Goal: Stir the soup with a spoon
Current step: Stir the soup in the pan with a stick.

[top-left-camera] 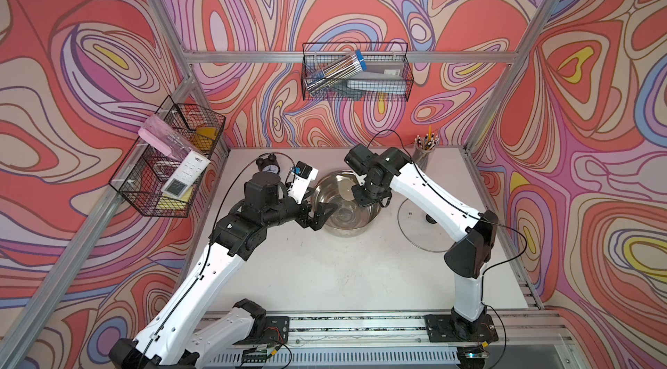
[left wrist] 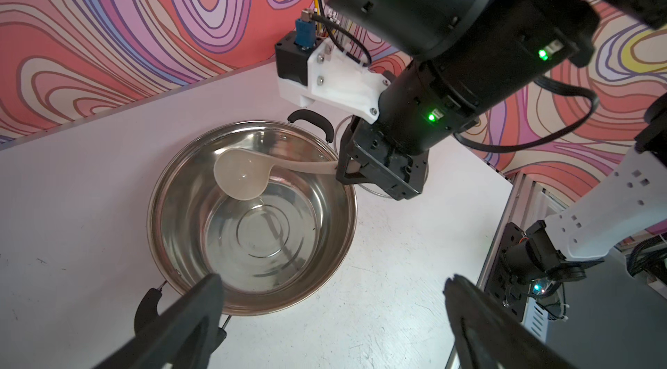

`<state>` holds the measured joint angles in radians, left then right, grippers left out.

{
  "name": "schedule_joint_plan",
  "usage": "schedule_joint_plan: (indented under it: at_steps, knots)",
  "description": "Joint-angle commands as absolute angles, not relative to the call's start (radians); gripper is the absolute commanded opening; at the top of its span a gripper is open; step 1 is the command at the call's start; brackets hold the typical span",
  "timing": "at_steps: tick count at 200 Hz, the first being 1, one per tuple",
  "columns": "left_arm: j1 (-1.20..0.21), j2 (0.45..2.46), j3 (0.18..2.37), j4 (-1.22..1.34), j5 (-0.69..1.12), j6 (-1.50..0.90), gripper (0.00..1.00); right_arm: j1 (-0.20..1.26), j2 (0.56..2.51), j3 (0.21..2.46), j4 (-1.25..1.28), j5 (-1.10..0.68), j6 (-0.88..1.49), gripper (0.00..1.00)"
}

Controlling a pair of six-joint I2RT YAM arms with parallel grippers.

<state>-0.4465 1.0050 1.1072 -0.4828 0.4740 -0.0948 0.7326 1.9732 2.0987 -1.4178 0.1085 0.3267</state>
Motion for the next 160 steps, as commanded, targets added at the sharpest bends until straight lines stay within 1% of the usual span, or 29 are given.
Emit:
schedule_joint_plan:
  at_steps: [1,26,38,62,91,106,124,132,160]
  knots:
    - [-0.453,1.034,1.156,-0.539,0.453,-0.052,0.99,0.746,1.986,2.137,-1.398,0.044,0.302,0.0]
    - [-0.451,1.064,1.189,-0.579,0.368,-0.083,0.99,0.787,1.98,2.131,-1.401,0.032,0.286,0.0]
    - [-0.451,1.078,1.202,-0.592,0.355,-0.086,0.99,0.807,1.97,2.119,-1.408,0.035,0.285,0.0]
    - [-0.451,1.097,1.21,-0.589,0.394,-0.082,0.99,0.828,1.93,2.07,-1.408,0.033,0.299,0.0]
    - [-0.451,1.098,1.197,-0.555,0.38,-0.125,0.99,0.836,1.842,1.964,-1.388,0.03,0.333,0.0]
    - [-0.452,1.106,1.195,-0.555,0.414,-0.119,0.99,0.836,1.801,1.907,-1.378,0.032,0.346,0.0]
    - [-0.452,1.11,1.188,-0.557,0.465,-0.103,0.99,0.836,1.778,1.851,-1.384,0.057,0.363,0.0]
    - [-0.452,1.108,1.181,-0.552,0.501,-0.082,0.99,0.836,1.739,1.833,-1.39,0.073,0.369,0.0]
    - [-0.453,1.096,1.161,-0.54,0.495,-0.071,0.99,0.832,1.721,1.802,-1.408,0.134,0.383,0.0]
